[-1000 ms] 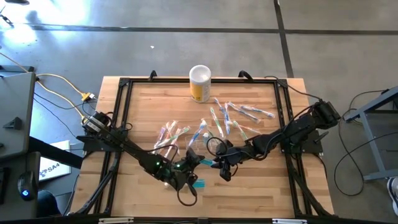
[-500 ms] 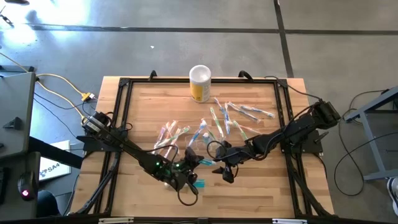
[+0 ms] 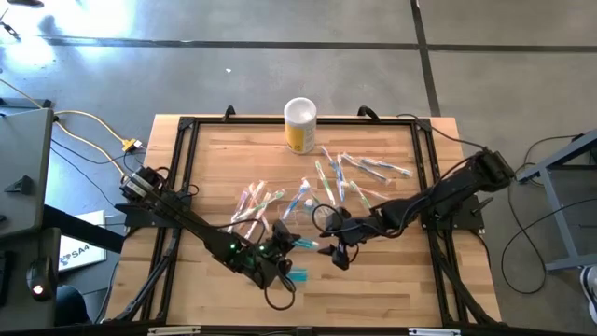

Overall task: Pick & Place toothbrushing station
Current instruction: Put the blue mouthwash in the transparent organizer

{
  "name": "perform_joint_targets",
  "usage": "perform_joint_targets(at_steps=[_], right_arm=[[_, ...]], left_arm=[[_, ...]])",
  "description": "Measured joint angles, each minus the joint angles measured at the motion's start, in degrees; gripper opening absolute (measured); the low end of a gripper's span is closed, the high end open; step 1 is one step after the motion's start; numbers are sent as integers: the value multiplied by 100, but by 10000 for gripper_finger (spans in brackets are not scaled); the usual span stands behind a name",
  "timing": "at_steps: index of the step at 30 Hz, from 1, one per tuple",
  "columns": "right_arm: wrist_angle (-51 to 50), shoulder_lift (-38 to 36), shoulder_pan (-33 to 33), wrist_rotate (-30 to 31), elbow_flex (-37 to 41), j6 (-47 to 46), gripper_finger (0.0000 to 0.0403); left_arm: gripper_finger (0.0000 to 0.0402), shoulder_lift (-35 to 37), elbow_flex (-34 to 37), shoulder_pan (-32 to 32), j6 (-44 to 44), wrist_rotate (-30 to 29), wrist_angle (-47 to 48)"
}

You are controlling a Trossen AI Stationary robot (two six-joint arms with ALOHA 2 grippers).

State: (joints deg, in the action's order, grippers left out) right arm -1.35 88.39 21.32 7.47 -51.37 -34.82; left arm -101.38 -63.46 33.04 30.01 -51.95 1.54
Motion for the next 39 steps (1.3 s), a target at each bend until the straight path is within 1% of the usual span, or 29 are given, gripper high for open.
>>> perform_joint_targets(at_steps=[5,9,12,14,16,18,20,22,24,26,27,31,33,34,36,39], right_arm=[[-384,-429,148,695,0,8,248],[-796,-852,416,1596,-3,1,248],[-1223,-1105,766,2494,2,-7,248],[-1410,-1142,1035,3235,-9,-25,248],[-1697,-1125,1318,3993,1,-179,248],[-1880,-1089,1585,4683,2,-365,248],[-1970,-964,1788,5190,-2,-569,248],[-1947,-800,1944,5552,3,-809,248],[-1668,-638,1988,5738,6,-1169,248],[-1221,-449,1968,5823,0,-1513,248],[-1042,-352,1941,5818,0,-1535,248],[-440,-108,1659,5816,0,-599,248],[-356,-75,1517,5785,2,-43,248],[-316,-58,1441,5650,-1,148,248],[-215,-33,1307,5300,5,421,248],[224,-35,1150,4608,4,461,248]], left_arm=[[71,58,-2,0,-252,-11,232],[71,105,0,0,-555,-21,422],[71,170,-2,21,-776,-25,760],[71,257,3,57,-950,-74,1167],[71,384,3,92,-1306,-178,1371],[71,627,-1,85,-1836,-333,1782],[71,890,-1,73,-2374,-391,2060],[71,1174,0,68,-2789,-393,2345],[71,1414,1,72,-2996,-344,2286],[71,1662,47,72,-3040,-150,2087],[71,1753,75,63,-3044,39,1813],[71,1912,307,-179,-3039,1163,828],[71,1939,477,-246,-3030,1521,503],[71,1953,595,-247,-3026,1599,193],[71,1960,943,-240,-3013,1703,-750],[71,1944,1639,-223,-2888,1720,-2021]])
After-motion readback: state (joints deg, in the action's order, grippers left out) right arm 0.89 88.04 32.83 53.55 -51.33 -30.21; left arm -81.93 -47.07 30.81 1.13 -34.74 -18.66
